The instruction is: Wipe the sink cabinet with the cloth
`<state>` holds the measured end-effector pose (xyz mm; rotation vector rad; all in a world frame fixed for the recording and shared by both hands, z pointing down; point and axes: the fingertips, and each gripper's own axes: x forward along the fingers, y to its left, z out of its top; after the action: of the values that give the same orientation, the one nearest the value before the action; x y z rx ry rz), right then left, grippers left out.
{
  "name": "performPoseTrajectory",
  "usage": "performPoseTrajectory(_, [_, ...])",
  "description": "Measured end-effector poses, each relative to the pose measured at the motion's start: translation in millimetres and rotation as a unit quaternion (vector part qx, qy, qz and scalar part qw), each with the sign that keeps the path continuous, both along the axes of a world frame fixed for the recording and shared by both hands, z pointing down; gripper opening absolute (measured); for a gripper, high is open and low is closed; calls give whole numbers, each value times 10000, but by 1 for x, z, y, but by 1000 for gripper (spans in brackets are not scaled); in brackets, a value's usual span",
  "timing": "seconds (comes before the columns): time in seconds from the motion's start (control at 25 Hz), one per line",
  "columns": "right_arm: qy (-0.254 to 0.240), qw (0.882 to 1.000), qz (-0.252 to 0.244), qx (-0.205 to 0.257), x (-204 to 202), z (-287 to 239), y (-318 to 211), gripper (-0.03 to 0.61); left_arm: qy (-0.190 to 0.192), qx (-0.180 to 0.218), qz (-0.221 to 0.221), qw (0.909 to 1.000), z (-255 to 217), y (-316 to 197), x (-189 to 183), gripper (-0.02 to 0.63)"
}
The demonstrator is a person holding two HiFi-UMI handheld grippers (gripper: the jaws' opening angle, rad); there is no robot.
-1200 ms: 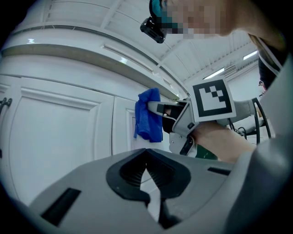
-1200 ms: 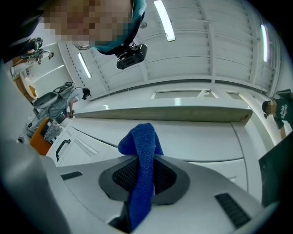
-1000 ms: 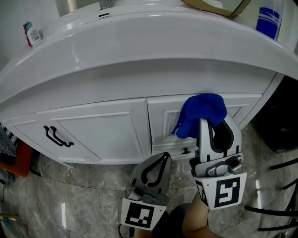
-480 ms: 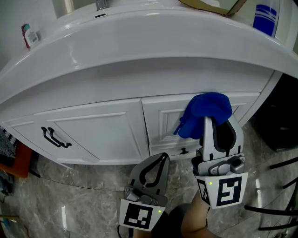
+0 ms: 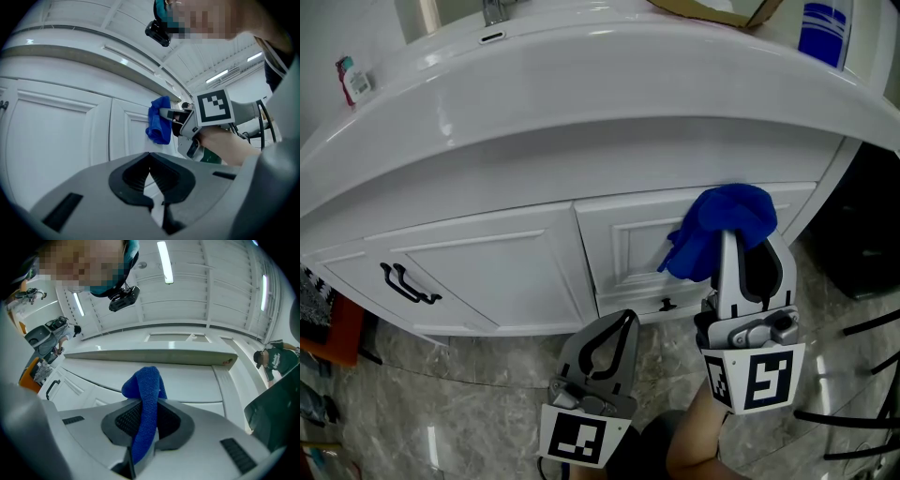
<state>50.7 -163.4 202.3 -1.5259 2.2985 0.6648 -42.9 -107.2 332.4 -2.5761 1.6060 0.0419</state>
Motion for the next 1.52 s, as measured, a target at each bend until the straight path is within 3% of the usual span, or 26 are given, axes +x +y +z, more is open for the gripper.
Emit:
performPoseTrajectory(0.6, [-82, 9994, 325, 30, 20, 1, -4, 58, 143, 13, -27, 9999, 0, -1, -3, 5])
performPoseTrajectory(1.08, [-326, 9939, 1052, -22, 69, 2, -15, 58, 101, -8, 0, 9999, 1, -2, 0, 5])
performPoseTrajectory(1.52, [-255, 9831, 1793, 269, 100, 4, -21, 58, 104, -24, -5, 9999, 2, -3, 2, 5])
